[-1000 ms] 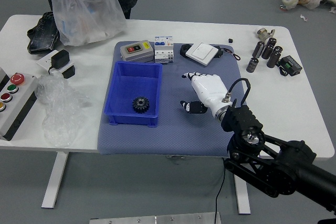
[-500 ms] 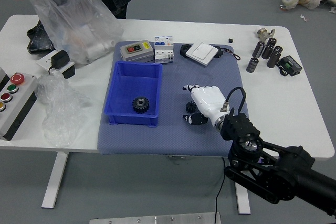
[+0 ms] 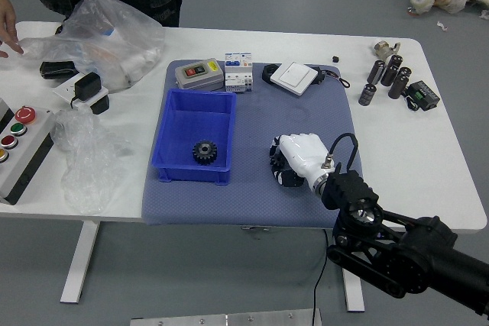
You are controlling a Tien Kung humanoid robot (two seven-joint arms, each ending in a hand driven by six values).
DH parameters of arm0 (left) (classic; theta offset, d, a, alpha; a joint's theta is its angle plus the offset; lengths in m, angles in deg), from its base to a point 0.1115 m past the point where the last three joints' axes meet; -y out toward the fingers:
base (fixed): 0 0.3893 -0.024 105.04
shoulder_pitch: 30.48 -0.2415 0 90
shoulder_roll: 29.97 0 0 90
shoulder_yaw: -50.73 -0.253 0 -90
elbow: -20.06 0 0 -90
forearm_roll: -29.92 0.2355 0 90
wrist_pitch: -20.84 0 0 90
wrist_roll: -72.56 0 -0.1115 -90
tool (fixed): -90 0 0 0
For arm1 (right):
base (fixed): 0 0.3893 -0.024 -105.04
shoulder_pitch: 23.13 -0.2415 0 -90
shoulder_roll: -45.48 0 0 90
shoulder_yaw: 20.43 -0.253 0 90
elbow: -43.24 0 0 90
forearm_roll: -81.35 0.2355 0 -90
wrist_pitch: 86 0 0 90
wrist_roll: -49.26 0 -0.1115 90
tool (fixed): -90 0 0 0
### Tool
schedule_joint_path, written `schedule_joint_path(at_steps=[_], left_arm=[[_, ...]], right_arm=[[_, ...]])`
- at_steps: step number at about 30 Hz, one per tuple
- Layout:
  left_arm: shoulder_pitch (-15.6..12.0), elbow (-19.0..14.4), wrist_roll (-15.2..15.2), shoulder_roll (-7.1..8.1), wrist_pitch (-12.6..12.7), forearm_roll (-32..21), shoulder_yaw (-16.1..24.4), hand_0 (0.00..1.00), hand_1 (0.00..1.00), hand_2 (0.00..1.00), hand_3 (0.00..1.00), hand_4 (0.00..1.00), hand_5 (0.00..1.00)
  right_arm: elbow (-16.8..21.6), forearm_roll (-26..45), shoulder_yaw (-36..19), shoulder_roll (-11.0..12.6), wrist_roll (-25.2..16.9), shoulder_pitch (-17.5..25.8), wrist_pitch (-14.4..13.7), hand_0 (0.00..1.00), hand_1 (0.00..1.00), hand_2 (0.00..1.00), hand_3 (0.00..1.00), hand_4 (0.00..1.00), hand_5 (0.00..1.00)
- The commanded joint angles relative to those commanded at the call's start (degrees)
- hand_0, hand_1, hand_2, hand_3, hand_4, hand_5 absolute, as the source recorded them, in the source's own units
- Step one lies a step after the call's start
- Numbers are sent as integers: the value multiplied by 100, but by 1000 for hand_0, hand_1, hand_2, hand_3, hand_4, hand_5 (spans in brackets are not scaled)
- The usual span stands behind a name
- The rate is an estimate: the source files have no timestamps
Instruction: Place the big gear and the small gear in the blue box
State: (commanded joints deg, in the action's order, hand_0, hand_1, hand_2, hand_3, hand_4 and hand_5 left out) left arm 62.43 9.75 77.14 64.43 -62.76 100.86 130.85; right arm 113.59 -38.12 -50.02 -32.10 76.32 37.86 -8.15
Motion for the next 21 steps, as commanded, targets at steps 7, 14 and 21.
schedule_joint_path(at_steps=[7,14,21], left_arm=[[-3,0,-12,-2,-3,-9,-8,640,636,603,653,629,302],[-5,0,-6,-3,-7,12,15,640,636,603,654,629,304],[-46,0,8,-13,-12,3,27,640,636,603,653,630,304]], right_arm=[[22,-33,-54,14,-60,-29,-92,385,399,454,506,531,77],[318,-144,-211,90,-65,-299,-119,386,398,451,504,527,79],[738,-290,257,-200,-315,-1018,-71,389,390,448,502,525,87]])
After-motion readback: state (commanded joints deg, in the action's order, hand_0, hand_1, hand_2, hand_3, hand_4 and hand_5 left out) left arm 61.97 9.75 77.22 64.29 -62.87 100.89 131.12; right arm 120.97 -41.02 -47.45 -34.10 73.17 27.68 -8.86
